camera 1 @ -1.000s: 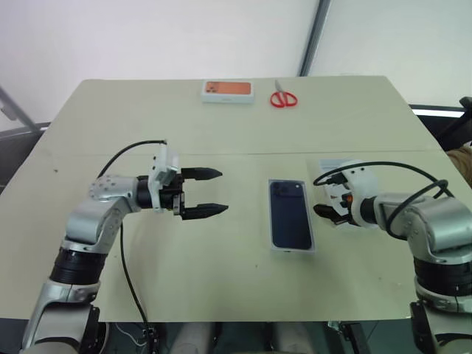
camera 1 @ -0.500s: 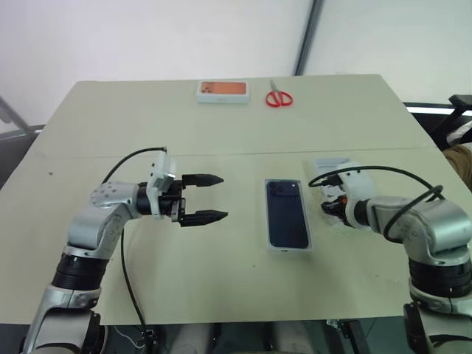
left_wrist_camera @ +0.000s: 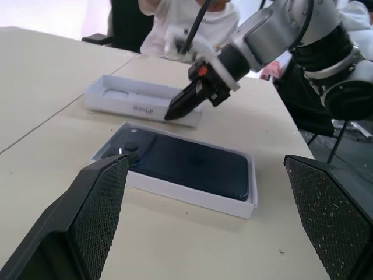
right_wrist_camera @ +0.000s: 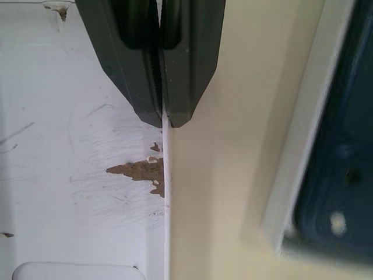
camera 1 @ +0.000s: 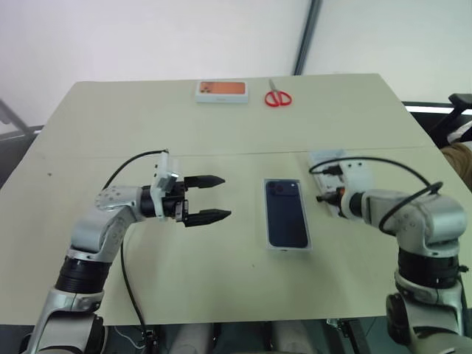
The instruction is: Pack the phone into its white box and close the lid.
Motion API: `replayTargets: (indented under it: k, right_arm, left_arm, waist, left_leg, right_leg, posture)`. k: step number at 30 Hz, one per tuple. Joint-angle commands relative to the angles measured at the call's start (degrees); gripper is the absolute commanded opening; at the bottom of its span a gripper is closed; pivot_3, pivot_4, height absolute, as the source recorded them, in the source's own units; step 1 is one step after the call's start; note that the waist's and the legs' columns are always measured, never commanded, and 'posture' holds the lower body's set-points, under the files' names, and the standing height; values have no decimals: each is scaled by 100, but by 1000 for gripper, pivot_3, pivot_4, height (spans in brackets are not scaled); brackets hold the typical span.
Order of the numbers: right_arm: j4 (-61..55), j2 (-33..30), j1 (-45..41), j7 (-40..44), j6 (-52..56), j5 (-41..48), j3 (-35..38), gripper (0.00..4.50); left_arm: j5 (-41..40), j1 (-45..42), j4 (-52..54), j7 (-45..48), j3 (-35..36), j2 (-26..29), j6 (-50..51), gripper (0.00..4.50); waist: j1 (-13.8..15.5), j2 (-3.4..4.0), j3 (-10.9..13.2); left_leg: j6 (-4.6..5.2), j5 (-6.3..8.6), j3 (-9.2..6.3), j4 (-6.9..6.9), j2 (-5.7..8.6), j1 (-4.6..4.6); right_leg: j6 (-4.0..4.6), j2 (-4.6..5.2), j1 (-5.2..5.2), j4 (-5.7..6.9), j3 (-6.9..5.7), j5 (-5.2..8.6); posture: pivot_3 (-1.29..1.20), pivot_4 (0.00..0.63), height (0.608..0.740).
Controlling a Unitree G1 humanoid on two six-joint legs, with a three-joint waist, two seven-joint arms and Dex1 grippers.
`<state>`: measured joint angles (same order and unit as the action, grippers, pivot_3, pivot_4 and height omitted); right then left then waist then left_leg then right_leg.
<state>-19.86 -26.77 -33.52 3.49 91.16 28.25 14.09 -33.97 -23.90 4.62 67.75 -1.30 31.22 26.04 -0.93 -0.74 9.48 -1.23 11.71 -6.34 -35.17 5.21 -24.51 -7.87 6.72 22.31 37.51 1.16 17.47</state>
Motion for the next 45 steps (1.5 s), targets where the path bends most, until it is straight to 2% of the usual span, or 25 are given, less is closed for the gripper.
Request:
replayTargets:
  k: [1, 3, 6, 9, 11, 13, 15, 17, 23, 24, 27, 33, 38, 45]
  right_arm:
    - [-199, 389, -480, 450, -323, 388, 832, 40]
    - [-114, 1038, -934, 619, -20, 784, 1719, 40]
    - [42, 1519, -1117, 580, 134, 1335, 2313, 40]
    - [190, 2067, -645, 351, 134, 3054, 2536, 40]
    - [288, 2351, -316, -128, 134, 4060, 2587, 40]
    - [393, 2416, 66, -825, -105, 5482, 2321, 40]
    - [361, 1902, 757, -1712, -995, 7340, 1347, 40]
    - [202, 1480, 1214, -2280, -1764, 8309, 612, 40]
    - [-375, 1125, 1887, -2251, -2923, 8475, -463, 40]
    - [-447, 1133, 2021, -2358, -3099, 8475, -598, 8]
    - [-569, 1040, 2265, -2516, -3450, 8475, -891, 0]
    - [-672, 923, 2549, -2580, -3841, 8475, -1180, 0]
    - [-622, 850, 2849, -2560, -3988, 8475, -1273, 0]
    - [-579, 960, 3001, -2648, -4197, 8475, -1320, 0]
  left_arm:
    - [-82, -160, 7, -335, 151, -1, 292, 4500]
    - [-101, -141, -61, -512, 214, 5, 462, 4500]
    - [-59, -117, -124, -671, 261, -9, 466, 4500]
    - [-107, -104, -154, -977, 393, -52, 577, 4500]
    - [-227, -103, -124, -1018, 471, -46, 705, 4500]
    - [-285, -97, -109, -1078, 545, -42, 783, 4500]
    - [-307, -81, -92, -1115, 569, -26, 800, 4500]
    - [-293, -53, -74, -1146, 581, -24, 805, 4500]
    - [-301, 23, -26, -1181, 622, -48, 836, 4500]
    - [-366, 42, -6, -1184, 636, -84, 877, 4245]
    - [-403, 171, 169, -1227, 560, -111, 977, 3158]
    - [-303, 467, 316, -1225, 330, -249, 929, 75]
    - [59, 661, 362, -1323, -45, -422, 653, 75]
    - [356, 664, 183, -1745, -430, -1122, 408, 75]
  waist:
    - [0, -1, 0]
    - [-15, 0, 0]
    - [-13, 0, 0]
    - [13, -1, -1]
    - [2, 1, 0]
    - [-7, 4, 2]
    - [-7, 4, 2]
    - [-17, 3, 2]
    - [-71, 4, 2]
    - [-76, 4, 2]
    - [-65, 3, 2]
    - [-17, 4, 2]
    - [16, 2, 2]
    - [18, 2, 2]
  left_leg:
    - [0, 0, -1, 0, -1, 0]
    - [0, 0, -1, 1, -1, 1]
    - [0, 0, -2, 1, -3, 1]
    - [-1, 0, -4, 0, -2, 1]
    - [-1, 0, -3, 1, -2, 1]
    - [-1, -1, 0, 2, -1, 1]
    - [-1, -1, 0, 3, -1, 0]
    - [-1, -1, 1, 3, -2, 1]
    - [0, -1, 2, 5, -8, 2]
    - [0, 0, 2, 5, -7, 2]
    - [1, 0, 2, 3, -7, 1]
    - [1, 0, 2, 1, -7, 2]
    - [1, 0, 2, 0, -5, 2]
    - [1, 0, 1, 1, -5, 2]
  right_leg:
    - [0, -3, 0, 0, -1, 0]
    - [0, -4, -1, 1, 0, 0]
    - [0, -6, 2, 6, 0, 0]
    - [0, -4, -2, 5, 0, 0]
    - [0, 0, 2, 6, 4, 0]
    - [0, 0, 6, 9, 8, 0]
    - [1, 3, 7, 11, 11, 0]
    - [1, 6, 7, 8, 12, 0]
    - [1, -8, 7, 8, 11, 1]
    - [0, -8, 6, 6, 11, 2]
    - [0, -7, 2, 4, 11, 2]
    - [1, -8, 2, 4, 11, 2]
    - [1, -3, -1, 2, 11, 1]
    - [1, -3, -1, 2, 11, 2]
  posture:
    - [0, 150, 740]
    - [0, 150, 740]
    - [0, 150, 740]
    - [0, 150, 740]
    - [0, 150, 740]
    - [0, 150, 740]
    - [0, 150, 740]
    - [0, 150, 740]
    - [0, 150, 740]
    - [0, 150, 740]
    - [0, 150, 740]
    - [0, 150, 740]
    - [0, 150, 740]
    - [0, 150, 740]
